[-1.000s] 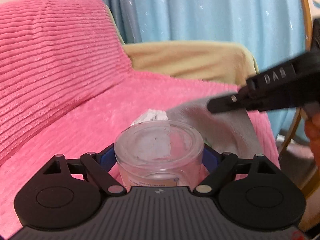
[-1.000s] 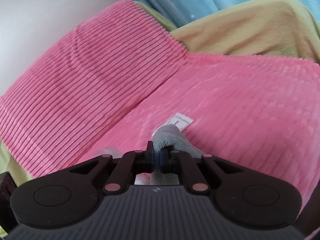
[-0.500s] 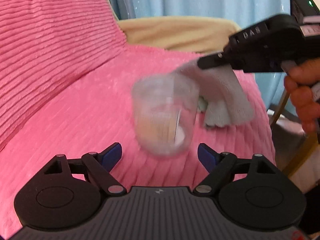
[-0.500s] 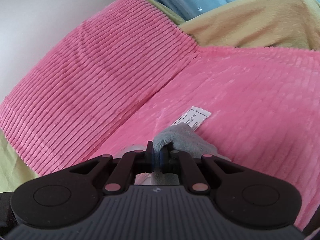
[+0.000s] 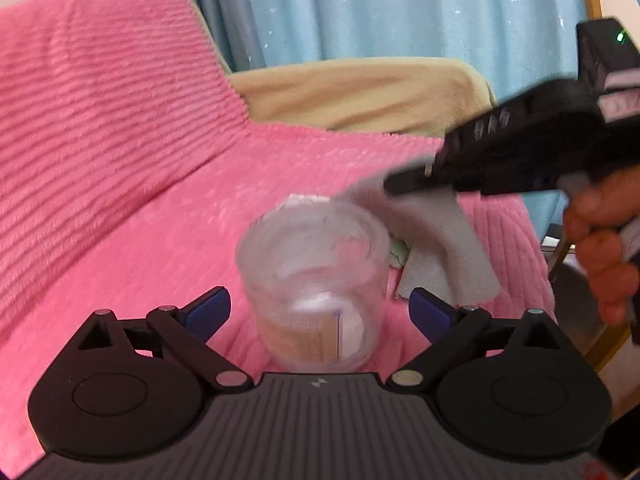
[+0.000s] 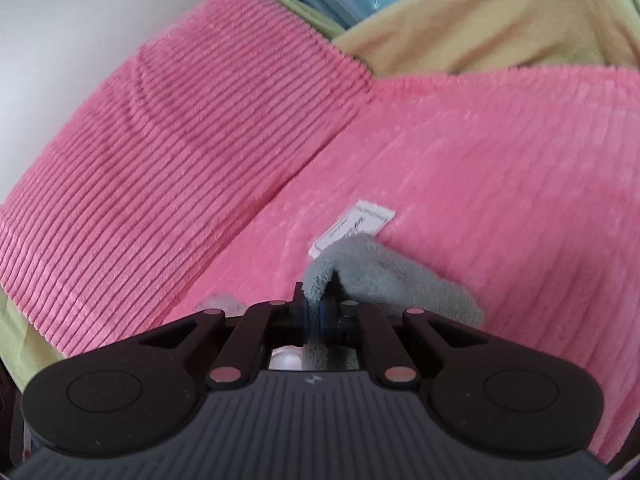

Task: Clean container
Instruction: 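Tilt the jar with the left tool, turning its side toward the cloth, then hold the jar sideways in the left tool while the right tool wipes its labelled side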

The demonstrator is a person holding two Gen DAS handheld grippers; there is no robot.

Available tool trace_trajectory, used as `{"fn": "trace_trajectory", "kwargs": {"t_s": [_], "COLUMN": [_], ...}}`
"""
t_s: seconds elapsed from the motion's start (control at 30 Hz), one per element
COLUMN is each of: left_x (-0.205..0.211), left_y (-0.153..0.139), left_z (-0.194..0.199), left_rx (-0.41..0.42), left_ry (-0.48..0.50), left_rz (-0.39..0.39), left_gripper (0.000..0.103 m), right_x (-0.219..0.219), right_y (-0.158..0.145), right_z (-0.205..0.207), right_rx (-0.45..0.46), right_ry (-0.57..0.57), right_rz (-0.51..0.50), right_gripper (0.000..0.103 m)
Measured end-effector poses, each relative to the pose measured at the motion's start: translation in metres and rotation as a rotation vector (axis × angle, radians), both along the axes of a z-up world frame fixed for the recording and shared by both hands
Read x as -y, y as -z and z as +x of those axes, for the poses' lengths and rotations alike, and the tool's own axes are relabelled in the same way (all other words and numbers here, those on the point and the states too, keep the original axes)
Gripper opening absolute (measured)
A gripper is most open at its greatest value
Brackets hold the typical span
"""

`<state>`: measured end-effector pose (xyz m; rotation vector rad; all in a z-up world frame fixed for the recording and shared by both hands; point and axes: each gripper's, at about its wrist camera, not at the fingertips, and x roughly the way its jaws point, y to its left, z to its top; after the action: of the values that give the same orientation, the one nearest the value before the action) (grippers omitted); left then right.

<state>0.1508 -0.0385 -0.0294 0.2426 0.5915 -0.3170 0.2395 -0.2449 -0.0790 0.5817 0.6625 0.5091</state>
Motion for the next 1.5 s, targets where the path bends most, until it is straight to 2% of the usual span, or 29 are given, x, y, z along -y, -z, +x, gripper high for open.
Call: {"fn": "trace_trajectory", "kwargs": {"t_s": [0.17, 0.23, 0.3, 0.5, 0.6, 0.77, 0.83, 0.97, 1.17, 1.23, 1.37, 1.5], "left_x": [0.012, 0.014, 0.011, -0.016, -0.04, -0.052, -0.05, -0.045, -0.037, -0.029, -0.012, -0.014], "left_y": [0.0, 0.0, 0.001, -0.004, -0.009, -0.005, 0.002, 0.012, 0.021, 0.024, 0.034, 0.034], "left_z": [0.023, 0.029, 0.03, 0.004, -0.02, -0.057, -0.06, -0.059, -0.048, -0.04, -0.037, -0.032], "left_rx": [0.01, 0.008, 0.011, 0.014, -0.022, -0.093, -0.101, -0.084, 0.006, 0.038, 0.084, 0.079], "left_ry": [-0.03, -0.044, -0.057, -0.069, -0.074, -0.098, -0.087, -0.068, -0.057, -0.021, 0.04, 0.039], "left_rz": [0.014, 0.016, 0.019, 0.002, -0.057, -0.061, -0.028, 0.01, 0.029, 0.026, 0.111, 0.093], "left_gripper": [0.097, 0.087, 0.086, 0.086, 0.086, 0.086, 0.086, 0.085, 0.085, 0.085, 0.085, 0.085], "right_x": [0.004, 0.007, 0.009, 0.003, -0.006, -0.025, -0.033, -0.043, -0.054, -0.057, -0.062, -0.072], "right_y": [0.001, 0.002, 0.0, -0.013, -0.016, -0.025, -0.028, -0.034, -0.036, -0.029, -0.022, -0.018], "right_z": [0.001, 0.002, 0.002, -0.006, -0.011, -0.022, -0.026, -0.031, -0.035, -0.029, -0.018, -0.021], "right_rx": [-0.002, -0.015, -0.022, 0.001, 0.008, 0.048, 0.072, 0.114, 0.214, 0.2, 0.184, 0.153], "right_ry": [-0.028, -0.022, -0.017, -0.026, -0.041, -0.102, -0.138, -0.204, -0.282, -0.291, -0.308, -0.438], "right_rz": [-0.001, 0.008, 0.015, 0.008, -0.001, -0.017, -0.02, -0.011, 0.011, -0.003, -0.008, 0.026], "right_gripper": [0.004, 0.004, 0.004, 0.004, 0.004, 0.004, 0.004, 0.004, 0.004, 0.004, 0.004, 0.005]}}
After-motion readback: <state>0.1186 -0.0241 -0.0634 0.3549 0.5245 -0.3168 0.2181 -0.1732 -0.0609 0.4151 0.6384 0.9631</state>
